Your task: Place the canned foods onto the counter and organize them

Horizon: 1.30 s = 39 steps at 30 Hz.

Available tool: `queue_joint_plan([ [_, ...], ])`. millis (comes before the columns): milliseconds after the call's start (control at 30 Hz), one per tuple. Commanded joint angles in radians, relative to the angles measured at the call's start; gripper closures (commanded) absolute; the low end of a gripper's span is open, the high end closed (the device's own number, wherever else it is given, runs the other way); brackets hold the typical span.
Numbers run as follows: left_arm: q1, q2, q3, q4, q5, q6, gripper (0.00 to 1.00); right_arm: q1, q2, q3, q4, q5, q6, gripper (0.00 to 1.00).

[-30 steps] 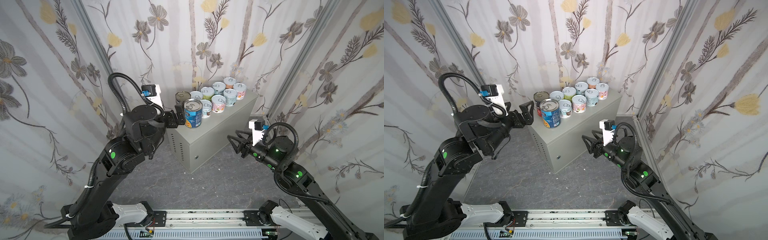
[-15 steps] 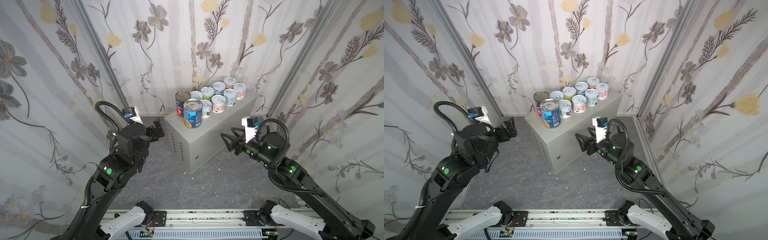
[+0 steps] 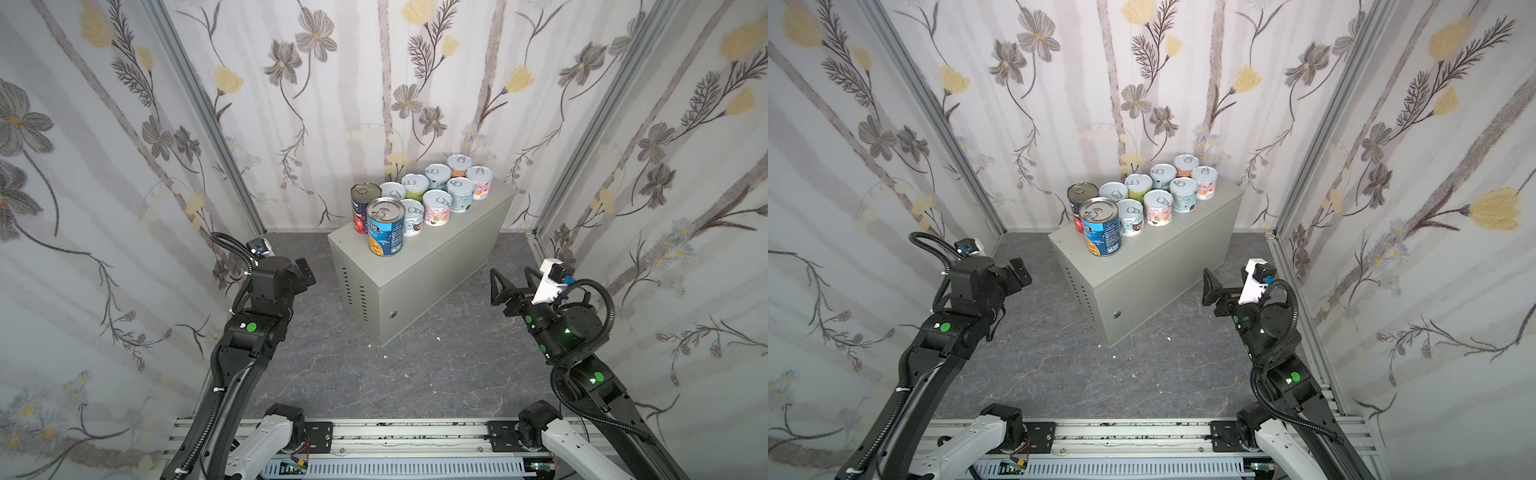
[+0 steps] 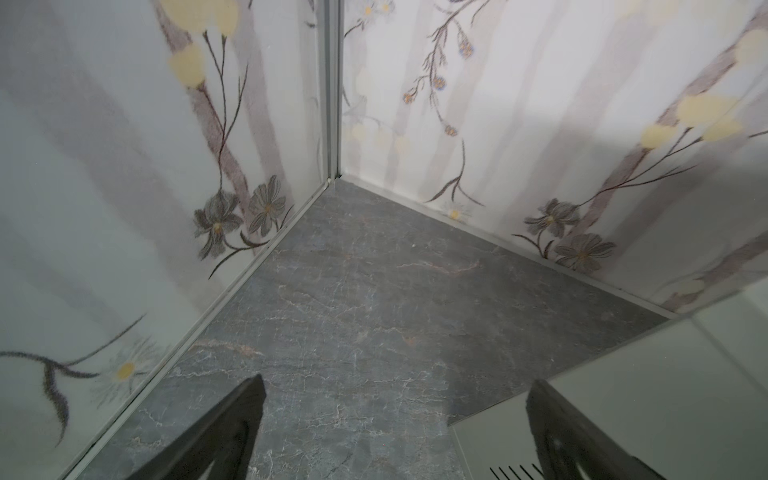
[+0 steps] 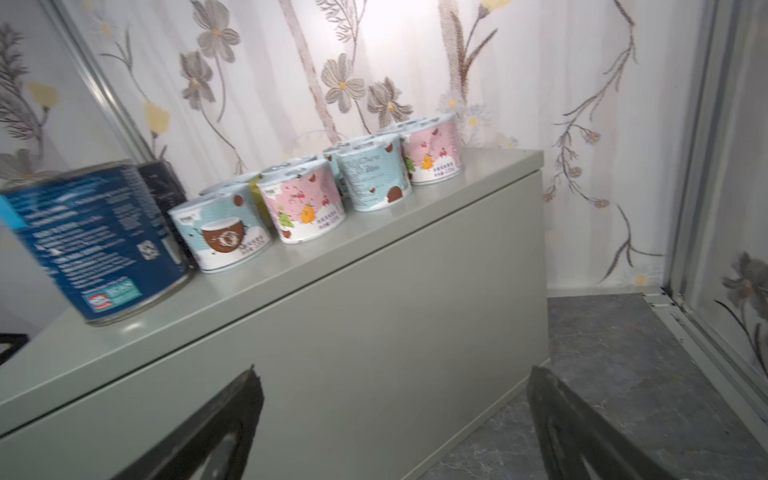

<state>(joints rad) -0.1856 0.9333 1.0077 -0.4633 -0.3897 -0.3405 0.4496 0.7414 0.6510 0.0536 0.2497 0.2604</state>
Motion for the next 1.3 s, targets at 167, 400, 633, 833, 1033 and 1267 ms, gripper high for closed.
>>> queue_joint_plan([
  [167, 0.043, -0.002, -0.364, 0.479, -0.100, -0.003, 0.00, -0.037, -0.039, -0.382, 0.467, 0.254, -0.063, 0.00],
  [400, 0.083, 0.151, -0.521, 0.812, -0.093, 0.016, 0.00, -0.056, 0.159, -0.486, 0.751, 0.378, -0.173, 0.00],
  [633, 0.117, 0.351, -0.517, 1.037, -0.071, 0.109, 0.00, -0.128, 0.360, -0.489, 0.945, 0.429, -0.219, 0.00],
  [833, 0.126, 0.530, -0.499, 1.182, -0.040, 0.167, 0.00, -0.205, 0.547, -0.488, 1.140, 0.445, -0.236, 0.00],
  [1033, 0.131, 0.647, -0.491, 1.311, -0.002, 0.211, 0.00, -0.247, 0.665, -0.471, 1.251, 0.467, -0.232, 0.00],
  [1267, 0.129, 0.645, -0.540, 1.375, 0.008, 0.215, 0.00, -0.247, 0.702, -0.471, 1.286, 0.441, -0.248, 0.00],
])
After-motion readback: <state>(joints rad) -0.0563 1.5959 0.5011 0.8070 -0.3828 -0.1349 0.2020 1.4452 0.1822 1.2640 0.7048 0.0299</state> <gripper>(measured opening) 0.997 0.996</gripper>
